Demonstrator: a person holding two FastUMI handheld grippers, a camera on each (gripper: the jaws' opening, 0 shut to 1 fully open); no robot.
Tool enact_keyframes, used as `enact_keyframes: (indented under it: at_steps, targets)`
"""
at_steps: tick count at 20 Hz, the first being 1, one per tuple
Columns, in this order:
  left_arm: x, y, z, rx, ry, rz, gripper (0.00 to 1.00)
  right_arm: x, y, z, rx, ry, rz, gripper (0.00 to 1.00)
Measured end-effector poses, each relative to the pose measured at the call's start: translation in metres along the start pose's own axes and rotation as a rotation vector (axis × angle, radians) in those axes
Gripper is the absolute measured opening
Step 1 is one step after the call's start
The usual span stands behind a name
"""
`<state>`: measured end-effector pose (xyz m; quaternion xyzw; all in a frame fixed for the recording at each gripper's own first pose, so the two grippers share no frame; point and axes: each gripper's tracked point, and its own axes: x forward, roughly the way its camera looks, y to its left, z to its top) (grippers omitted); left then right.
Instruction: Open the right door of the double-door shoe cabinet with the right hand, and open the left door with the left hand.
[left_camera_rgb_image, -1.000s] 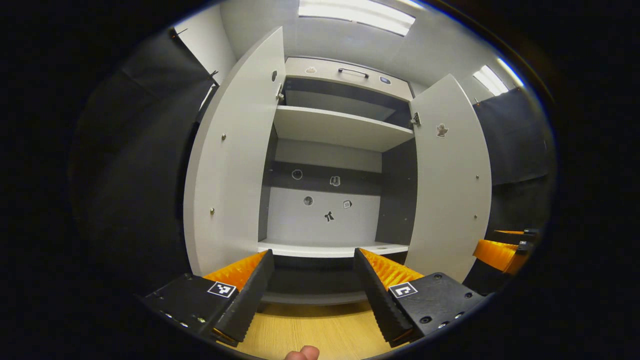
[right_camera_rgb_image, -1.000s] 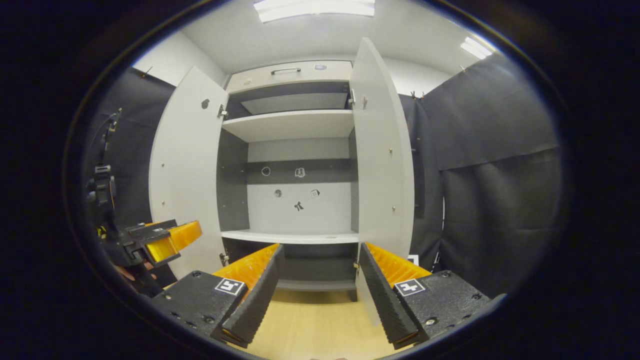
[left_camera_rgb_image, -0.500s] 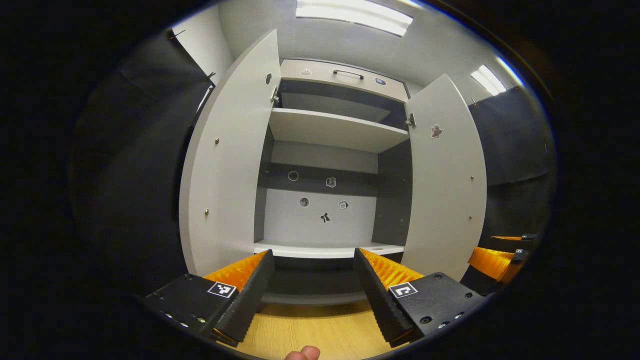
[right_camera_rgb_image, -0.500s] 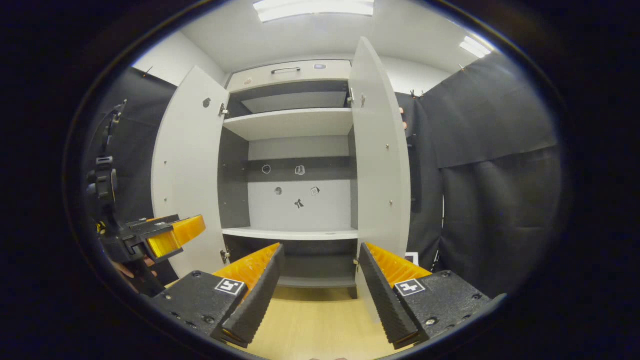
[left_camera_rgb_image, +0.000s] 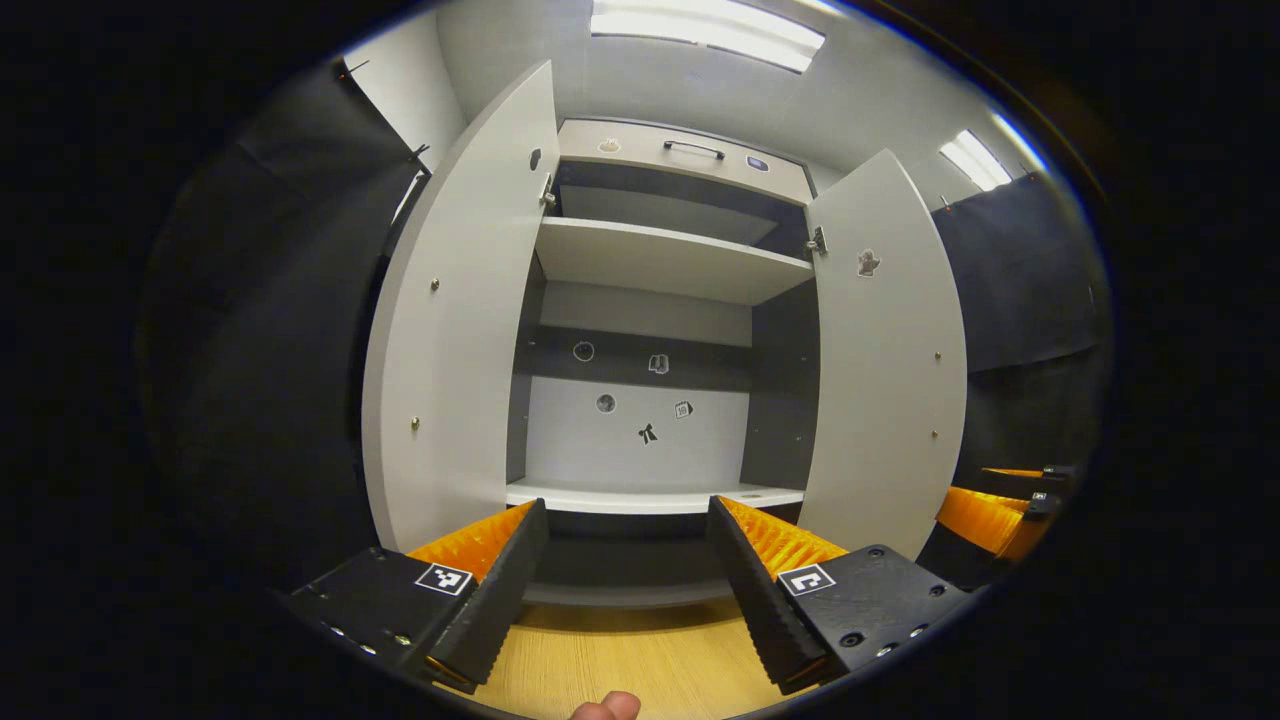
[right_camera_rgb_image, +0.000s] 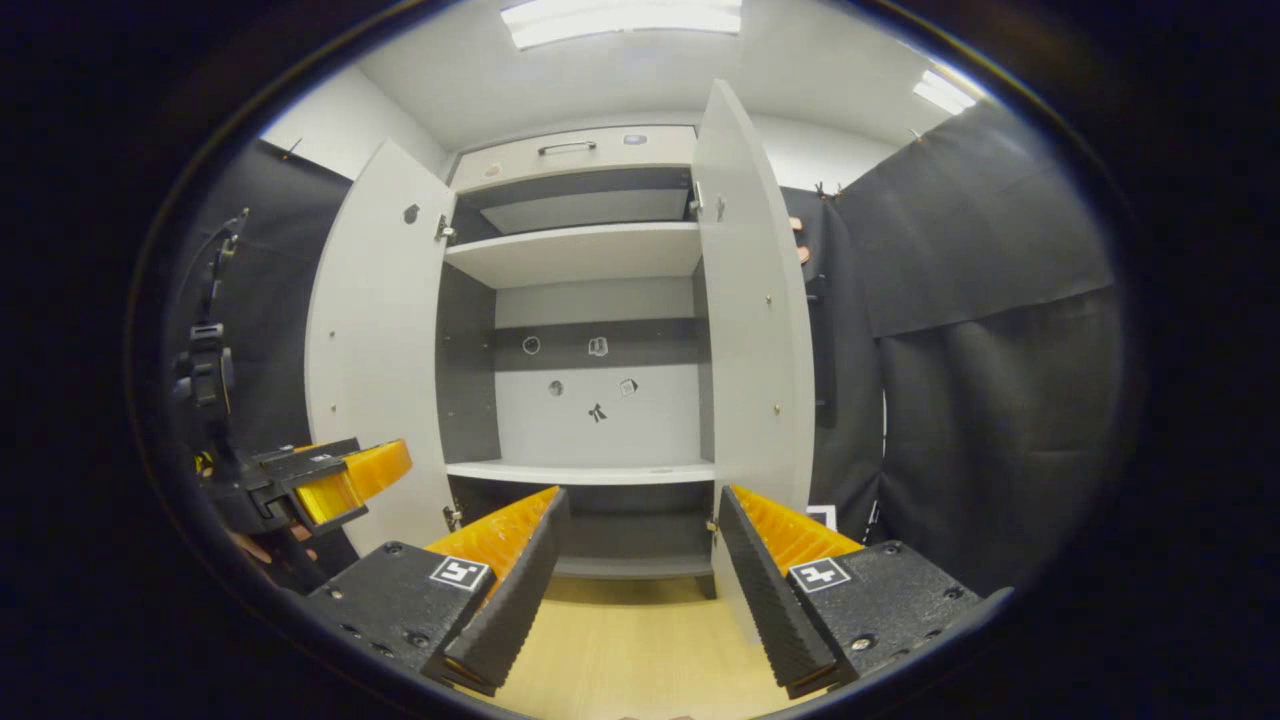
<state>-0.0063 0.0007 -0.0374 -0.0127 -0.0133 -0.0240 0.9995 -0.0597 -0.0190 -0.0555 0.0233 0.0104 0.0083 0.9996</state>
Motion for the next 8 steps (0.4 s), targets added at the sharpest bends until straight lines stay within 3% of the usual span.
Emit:
enact_keyframes:
  at_steps: [8]
  targets:
    - [-0.0012,0.0043,0.0003,-0.002,0.002,0.006,0.95,0.0022,0.0036,-0.0002,0.001,-0.004,0.003,0.94]
